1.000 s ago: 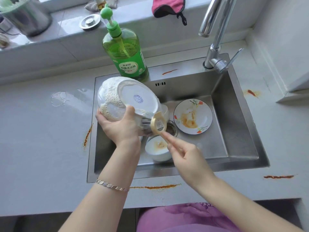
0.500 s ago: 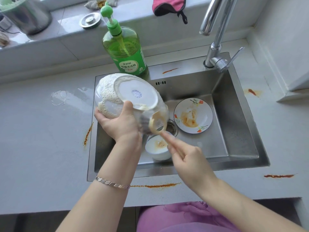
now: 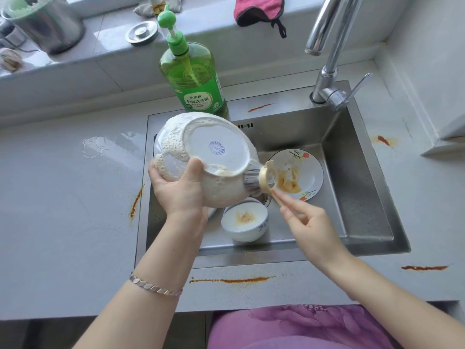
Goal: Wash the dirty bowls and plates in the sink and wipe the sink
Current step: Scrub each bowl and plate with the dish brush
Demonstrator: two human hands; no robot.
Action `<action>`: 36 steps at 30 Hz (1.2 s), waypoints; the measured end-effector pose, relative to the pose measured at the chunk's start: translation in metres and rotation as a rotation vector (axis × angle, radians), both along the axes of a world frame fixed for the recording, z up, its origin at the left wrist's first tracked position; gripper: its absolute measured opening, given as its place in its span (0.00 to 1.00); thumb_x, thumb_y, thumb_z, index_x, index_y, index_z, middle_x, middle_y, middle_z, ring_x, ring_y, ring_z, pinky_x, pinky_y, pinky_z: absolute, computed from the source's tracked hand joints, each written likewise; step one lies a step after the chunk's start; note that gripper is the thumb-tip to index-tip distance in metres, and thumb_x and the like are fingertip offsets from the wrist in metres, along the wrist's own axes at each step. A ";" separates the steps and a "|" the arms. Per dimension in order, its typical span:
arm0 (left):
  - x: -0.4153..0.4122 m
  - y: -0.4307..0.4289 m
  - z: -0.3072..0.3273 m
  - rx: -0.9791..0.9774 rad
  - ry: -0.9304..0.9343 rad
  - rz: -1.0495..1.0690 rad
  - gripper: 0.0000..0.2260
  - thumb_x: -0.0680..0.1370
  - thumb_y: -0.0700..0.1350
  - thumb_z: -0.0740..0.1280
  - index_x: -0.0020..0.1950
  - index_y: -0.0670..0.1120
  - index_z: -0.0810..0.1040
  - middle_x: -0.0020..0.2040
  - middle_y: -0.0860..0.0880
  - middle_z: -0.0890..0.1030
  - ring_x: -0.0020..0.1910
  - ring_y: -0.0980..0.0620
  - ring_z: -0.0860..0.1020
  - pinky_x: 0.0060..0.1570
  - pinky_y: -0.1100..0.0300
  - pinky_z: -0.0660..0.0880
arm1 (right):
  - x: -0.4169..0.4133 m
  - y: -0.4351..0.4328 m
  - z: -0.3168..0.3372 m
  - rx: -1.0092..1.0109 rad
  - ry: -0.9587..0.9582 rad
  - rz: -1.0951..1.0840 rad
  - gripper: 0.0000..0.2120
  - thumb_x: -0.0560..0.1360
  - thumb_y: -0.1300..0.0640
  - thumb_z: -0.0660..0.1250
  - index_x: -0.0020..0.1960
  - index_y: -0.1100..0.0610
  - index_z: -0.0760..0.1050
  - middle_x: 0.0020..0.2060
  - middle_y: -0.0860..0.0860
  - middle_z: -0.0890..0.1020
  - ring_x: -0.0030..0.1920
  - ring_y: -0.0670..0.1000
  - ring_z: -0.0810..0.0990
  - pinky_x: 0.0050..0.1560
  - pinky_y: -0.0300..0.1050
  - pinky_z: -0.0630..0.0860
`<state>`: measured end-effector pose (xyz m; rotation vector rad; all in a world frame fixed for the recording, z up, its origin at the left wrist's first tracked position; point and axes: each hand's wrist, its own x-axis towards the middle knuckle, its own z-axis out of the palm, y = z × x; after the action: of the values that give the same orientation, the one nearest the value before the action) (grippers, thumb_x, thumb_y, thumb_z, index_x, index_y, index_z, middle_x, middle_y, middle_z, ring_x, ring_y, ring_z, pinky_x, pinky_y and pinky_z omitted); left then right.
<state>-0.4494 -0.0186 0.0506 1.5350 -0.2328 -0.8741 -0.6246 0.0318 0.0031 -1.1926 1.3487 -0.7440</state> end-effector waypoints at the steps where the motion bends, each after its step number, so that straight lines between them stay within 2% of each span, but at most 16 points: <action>1: 0.004 0.002 0.000 -0.005 -0.017 -0.029 0.32 0.71 0.32 0.68 0.72 0.48 0.62 0.52 0.52 0.79 0.42 0.58 0.79 0.42 0.62 0.79 | -0.002 0.001 0.000 0.019 -0.017 0.017 0.19 0.79 0.63 0.59 0.58 0.39 0.71 0.40 0.29 0.79 0.27 0.32 0.73 0.38 0.23 0.70; 3: 0.013 0.007 0.000 -0.018 -0.040 -0.111 0.29 0.70 0.30 0.68 0.69 0.47 0.67 0.49 0.51 0.80 0.40 0.57 0.81 0.41 0.60 0.79 | -0.007 0.000 -0.002 0.098 -0.039 0.000 0.17 0.79 0.64 0.58 0.63 0.46 0.69 0.21 0.33 0.73 0.18 0.38 0.67 0.22 0.26 0.64; 4: 0.017 0.010 0.000 -0.018 -0.054 -0.176 0.28 0.69 0.30 0.69 0.66 0.47 0.69 0.48 0.51 0.81 0.39 0.57 0.81 0.40 0.60 0.79 | -0.010 -0.004 -0.004 0.160 -0.051 -0.039 0.17 0.79 0.64 0.58 0.65 0.49 0.69 0.16 0.37 0.69 0.16 0.39 0.63 0.18 0.27 0.60; 6: 0.025 0.017 -0.003 -0.005 -0.093 -0.333 0.30 0.63 0.33 0.71 0.63 0.49 0.73 0.46 0.51 0.81 0.40 0.56 0.81 0.38 0.59 0.79 | -0.019 -0.017 -0.008 0.264 -0.065 -0.125 0.17 0.80 0.62 0.57 0.67 0.51 0.70 0.16 0.41 0.61 0.16 0.40 0.56 0.16 0.29 0.54; 8: 0.032 0.023 -0.008 0.023 -0.145 -0.463 0.34 0.55 0.37 0.72 0.61 0.50 0.74 0.46 0.52 0.82 0.42 0.55 0.81 0.38 0.60 0.78 | -0.024 -0.030 -0.005 0.277 -0.044 -0.122 0.17 0.80 0.60 0.57 0.66 0.49 0.72 0.19 0.45 0.58 0.17 0.42 0.54 0.18 0.29 0.52; 12: 0.031 0.031 -0.011 0.121 -0.247 -0.607 0.30 0.53 0.43 0.73 0.54 0.59 0.76 0.47 0.55 0.82 0.43 0.58 0.81 0.37 0.64 0.77 | -0.021 -0.053 0.009 0.189 0.014 -0.002 0.17 0.80 0.60 0.57 0.65 0.46 0.72 0.18 0.42 0.60 0.16 0.41 0.56 0.18 0.31 0.53; 14: 0.028 0.030 -0.014 0.164 -0.296 -0.564 0.26 0.58 0.39 0.72 0.53 0.59 0.77 0.46 0.56 0.81 0.43 0.59 0.80 0.38 0.64 0.77 | -0.013 -0.050 0.016 0.094 0.100 0.076 0.18 0.80 0.62 0.58 0.66 0.48 0.71 0.25 0.37 0.74 0.20 0.36 0.68 0.22 0.25 0.62; 16: 0.026 0.027 -0.015 0.190 -0.262 -0.466 0.26 0.61 0.37 0.72 0.57 0.54 0.77 0.49 0.51 0.82 0.46 0.53 0.81 0.43 0.57 0.79 | -0.008 -0.029 0.016 0.026 0.179 0.146 0.18 0.79 0.62 0.59 0.65 0.46 0.72 0.44 0.35 0.80 0.39 0.29 0.76 0.38 0.18 0.67; 17: 0.026 0.024 -0.017 0.190 -0.239 -0.412 0.27 0.62 0.36 0.73 0.59 0.51 0.76 0.50 0.49 0.82 0.47 0.51 0.81 0.45 0.55 0.80 | -0.007 -0.016 0.016 0.007 0.221 0.192 0.19 0.79 0.61 0.59 0.64 0.41 0.71 0.45 0.33 0.81 0.45 0.31 0.78 0.44 0.19 0.68; 19: 0.027 0.021 -0.019 0.186 -0.230 -0.326 0.26 0.65 0.34 0.72 0.62 0.49 0.74 0.51 0.48 0.81 0.48 0.51 0.81 0.44 0.57 0.80 | -0.002 0.010 0.016 -0.010 0.244 0.277 0.22 0.79 0.58 0.59 0.59 0.30 0.70 0.46 0.41 0.84 0.50 0.41 0.81 0.51 0.33 0.76; 21: 0.025 0.022 -0.020 0.177 -0.240 -0.309 0.25 0.66 0.34 0.71 0.62 0.48 0.74 0.50 0.49 0.81 0.46 0.52 0.81 0.38 0.62 0.78 | 0.006 0.021 0.016 -0.035 0.201 0.307 0.24 0.79 0.56 0.59 0.54 0.23 0.68 0.54 0.55 0.81 0.58 0.54 0.78 0.59 0.52 0.74; 23: 0.022 0.024 -0.021 0.169 -0.248 -0.358 0.25 0.66 0.35 0.72 0.61 0.47 0.75 0.50 0.48 0.81 0.45 0.53 0.81 0.37 0.64 0.77 | 0.013 0.013 0.020 -0.083 0.171 0.311 0.24 0.79 0.56 0.59 0.54 0.22 0.67 0.54 0.57 0.81 0.59 0.56 0.77 0.60 0.57 0.72; 28: 0.022 0.027 -0.018 0.126 -0.261 -0.406 0.27 0.61 0.37 0.72 0.60 0.47 0.75 0.48 0.49 0.81 0.44 0.53 0.81 0.35 0.65 0.77 | -0.004 -0.021 0.004 -0.054 0.265 0.200 0.19 0.78 0.58 0.60 0.60 0.35 0.72 0.58 0.47 0.81 0.61 0.50 0.77 0.64 0.49 0.71; 32: 0.025 0.026 -0.023 0.148 -0.283 -0.428 0.24 0.66 0.34 0.72 0.60 0.49 0.75 0.51 0.47 0.81 0.49 0.49 0.81 0.41 0.58 0.79 | 0.008 0.007 0.013 -0.053 0.167 0.319 0.24 0.78 0.57 0.59 0.52 0.23 0.69 0.55 0.57 0.81 0.58 0.57 0.77 0.61 0.57 0.73; 34: 0.022 0.027 -0.024 0.153 -0.257 -0.444 0.25 0.64 0.35 0.72 0.58 0.50 0.75 0.50 0.48 0.81 0.49 0.49 0.81 0.43 0.56 0.80 | 0.009 -0.006 0.014 -0.073 0.192 0.283 0.23 0.78 0.57 0.60 0.53 0.25 0.70 0.57 0.51 0.81 0.60 0.53 0.77 0.64 0.51 0.72; 36: 0.020 0.028 -0.023 0.166 -0.226 -0.455 0.26 0.62 0.38 0.72 0.59 0.51 0.75 0.50 0.49 0.81 0.49 0.50 0.81 0.45 0.53 0.81 | 0.003 -0.023 0.011 -0.048 0.234 0.201 0.19 0.78 0.58 0.60 0.60 0.35 0.73 0.59 0.45 0.80 0.63 0.47 0.75 0.66 0.43 0.69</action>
<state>-0.4296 0.0091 0.0276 1.7706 -0.7095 -1.0925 -0.6219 0.0087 0.0146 -1.4649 1.3813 -0.5070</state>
